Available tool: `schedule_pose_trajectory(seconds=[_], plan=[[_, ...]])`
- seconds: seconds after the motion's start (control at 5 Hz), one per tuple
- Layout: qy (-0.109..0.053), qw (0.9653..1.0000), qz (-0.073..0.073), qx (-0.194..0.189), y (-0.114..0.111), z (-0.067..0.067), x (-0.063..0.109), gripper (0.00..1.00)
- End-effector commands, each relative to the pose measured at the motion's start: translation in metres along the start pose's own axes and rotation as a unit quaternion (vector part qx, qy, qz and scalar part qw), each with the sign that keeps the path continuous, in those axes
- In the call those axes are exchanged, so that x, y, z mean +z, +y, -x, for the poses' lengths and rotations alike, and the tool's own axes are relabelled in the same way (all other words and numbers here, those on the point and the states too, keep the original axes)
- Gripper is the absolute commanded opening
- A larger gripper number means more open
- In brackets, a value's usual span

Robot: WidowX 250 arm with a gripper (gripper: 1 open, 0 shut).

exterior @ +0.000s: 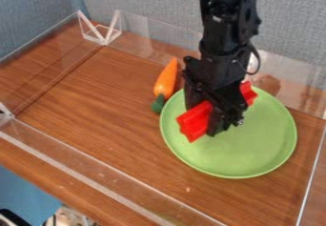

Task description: Put the red object on the right side

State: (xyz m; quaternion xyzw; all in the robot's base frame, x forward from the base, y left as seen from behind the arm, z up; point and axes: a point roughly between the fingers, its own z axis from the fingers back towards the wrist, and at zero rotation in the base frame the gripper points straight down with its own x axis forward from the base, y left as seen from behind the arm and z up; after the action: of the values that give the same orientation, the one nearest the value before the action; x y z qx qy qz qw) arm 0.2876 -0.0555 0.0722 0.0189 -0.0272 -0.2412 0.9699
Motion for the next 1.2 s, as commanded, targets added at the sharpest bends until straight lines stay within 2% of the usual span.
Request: schedule_pose_trajectory(seconds=[0.0, 0.2, 0.4, 0.6, 0.8, 1.0], plan=[[-0.041, 0.9989, -0.012, 0.02, 0.004, -0.009, 0.03, 1.0], [-0.047, 0.9977, -0.026, 0.043, 0.011, -0.005, 0.05, 1.0], [-0.064, 0.9935, -0.046, 0.083, 0.029, -0.003, 0.088, 1.0], [-0.071, 0.9881, -0.061, 0.123, 0.048, 0.005, 0.113, 1.0], [-0.075, 0.9862, -0.052, 0.139, 0.042, 0.01, 0.117, 1.0], [-0.074, 0.9924, -0.035, 0.092, 0.022, 0.011, 0.111, 1.0]])
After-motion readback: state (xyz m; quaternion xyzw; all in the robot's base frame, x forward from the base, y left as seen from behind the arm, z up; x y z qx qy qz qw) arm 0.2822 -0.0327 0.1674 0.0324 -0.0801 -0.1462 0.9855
